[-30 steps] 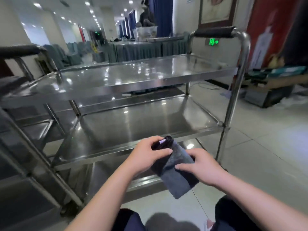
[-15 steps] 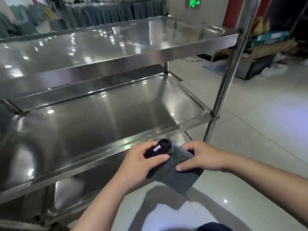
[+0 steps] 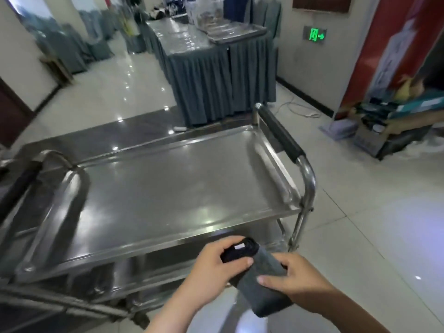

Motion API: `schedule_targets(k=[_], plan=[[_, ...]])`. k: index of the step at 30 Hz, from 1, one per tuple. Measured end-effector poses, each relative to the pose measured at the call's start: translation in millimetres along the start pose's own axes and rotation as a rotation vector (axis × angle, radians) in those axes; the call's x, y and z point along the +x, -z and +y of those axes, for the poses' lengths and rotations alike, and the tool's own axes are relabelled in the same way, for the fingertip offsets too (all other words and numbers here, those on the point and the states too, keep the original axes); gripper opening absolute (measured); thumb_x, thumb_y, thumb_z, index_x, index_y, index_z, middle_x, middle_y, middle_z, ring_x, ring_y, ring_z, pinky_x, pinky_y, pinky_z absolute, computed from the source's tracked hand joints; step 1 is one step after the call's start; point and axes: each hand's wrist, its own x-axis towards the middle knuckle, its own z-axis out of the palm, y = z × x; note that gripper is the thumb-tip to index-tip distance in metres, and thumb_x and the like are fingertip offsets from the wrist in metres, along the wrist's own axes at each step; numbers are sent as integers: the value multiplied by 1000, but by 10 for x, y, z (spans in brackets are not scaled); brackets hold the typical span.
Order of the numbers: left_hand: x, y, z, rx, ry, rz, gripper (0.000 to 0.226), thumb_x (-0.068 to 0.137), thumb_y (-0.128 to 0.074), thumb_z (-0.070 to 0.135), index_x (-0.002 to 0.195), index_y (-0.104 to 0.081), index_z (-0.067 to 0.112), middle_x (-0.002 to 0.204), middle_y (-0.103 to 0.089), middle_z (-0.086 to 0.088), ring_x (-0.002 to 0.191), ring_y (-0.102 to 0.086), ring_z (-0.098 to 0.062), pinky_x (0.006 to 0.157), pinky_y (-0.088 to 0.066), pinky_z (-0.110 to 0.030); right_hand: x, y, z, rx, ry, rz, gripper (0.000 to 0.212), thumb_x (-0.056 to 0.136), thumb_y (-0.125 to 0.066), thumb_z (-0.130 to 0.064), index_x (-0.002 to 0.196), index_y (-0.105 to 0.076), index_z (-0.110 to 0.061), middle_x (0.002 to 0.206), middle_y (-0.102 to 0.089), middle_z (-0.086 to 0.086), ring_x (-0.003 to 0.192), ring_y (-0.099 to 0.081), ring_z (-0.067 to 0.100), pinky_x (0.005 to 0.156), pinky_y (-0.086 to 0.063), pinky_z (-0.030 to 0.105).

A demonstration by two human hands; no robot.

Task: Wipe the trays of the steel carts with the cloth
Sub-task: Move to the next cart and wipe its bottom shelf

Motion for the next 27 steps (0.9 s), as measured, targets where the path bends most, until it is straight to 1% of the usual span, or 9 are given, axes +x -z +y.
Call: schedule_targets(k=[2, 5, 7, 9, 12, 15, 18, 23, 27], plan=[[-80, 0, 672, -32, 4, 32, 29, 79, -79, 15, 105, -76, 27, 102, -77, 4, 95, -69, -10, 85, -55, -27, -255, 252, -628, -28, 31, 47, 11, 85, -77, -9, 85, -79, -20, 82, -76, -9, 78, -66, 1, 72, -50, 25], [-107, -117, 1470, -76, -36, 119, 33, 81, -80, 10, 109, -73, 26, 104, -76, 2, 95, -68, -12, 80, -52, -24, -542, 638, -1270, -12, 93, 106, 12, 86, -77, -10, 88, -80, -21, 87, -78, 0, 85, -73, 14, 78, -56, 32], [-73, -282, 1792, -19, -119, 200, 41, 78, -80, 21, 117, -69, 29, 115, -71, 5, 105, -64, -8, 90, -50, -23, -684, 863, -1476, 4, 118, 183, 10, 85, -78, -13, 87, -79, -23, 84, -78, -2, 82, -74, 14, 73, -58, 32], [-24, -471, 1982, 96, -191, 316, 51, 83, -78, 27, 127, -58, 39, 130, -56, 18, 121, -50, 3, 102, -39, -17, -761, 1043, -1546, 48, 117, 273, 8, 85, -78, -16, 89, -79, -23, 84, -78, -3, 81, -74, 14, 72, -57, 31], [88, -714, 2128, 84, -223, 460, 54, 90, -71, 28, 132, -44, 48, 137, -42, 24, 129, -36, 5, 107, -28, -19, -769, 1255, -1566, 131, 128, 407, 5, 87, -76, -18, 89, -79, -22, 82, -77, -3, 79, -74, 16, 69, -56, 31], [314, -885, 2176, -9, -147, 417, 43, 93, -67, 28, 131, -52, 42, 137, -47, 22, 129, -41, 0, 107, -33, -24, -623, 1482, -1516, 196, 97, 512, 4, 86, -77, -23, 90, -78, -23, 78, -76, -7, 77, -73, 15, 63, -53, 27], [679, -919, 2154, -43, -104, 365, 32, 93, -68, 21, 119, -62, 39, 126, -59, 23, 123, -50, -1, 105, -41, -27, -392, 1815, -1460, 267, 55, 570, 8, 85, -79, -25, 92, -77, -21, 80, -77, -6, 79, -73, 18, 64, -55, 31], [1637, -887, 2109, -168, 5, 371, 19, 93, -68, 16, 103, -71, 32, 105, -72, 15, 95, -64, 7, 81, -48, -15, 77, 2619, -1368, 287, 4, 658, 6, 84, -79, -20, 84, -75, -15, 79, -76, 5, 73, -71, 22, 60, -54, 32], [2579, -1121, 2210, -222, 114, 291, 12, 88, -74, 34, 99, -74, 38, 104, -73, 16, 104, -65, -4, 95, -48, -28, 343, 3466, -1322, 257, -72, 749, 6, 83, -80, -16, 82, -75, -13, 82, -75, 11, 74, -71, 24, 63, -56, 35]])
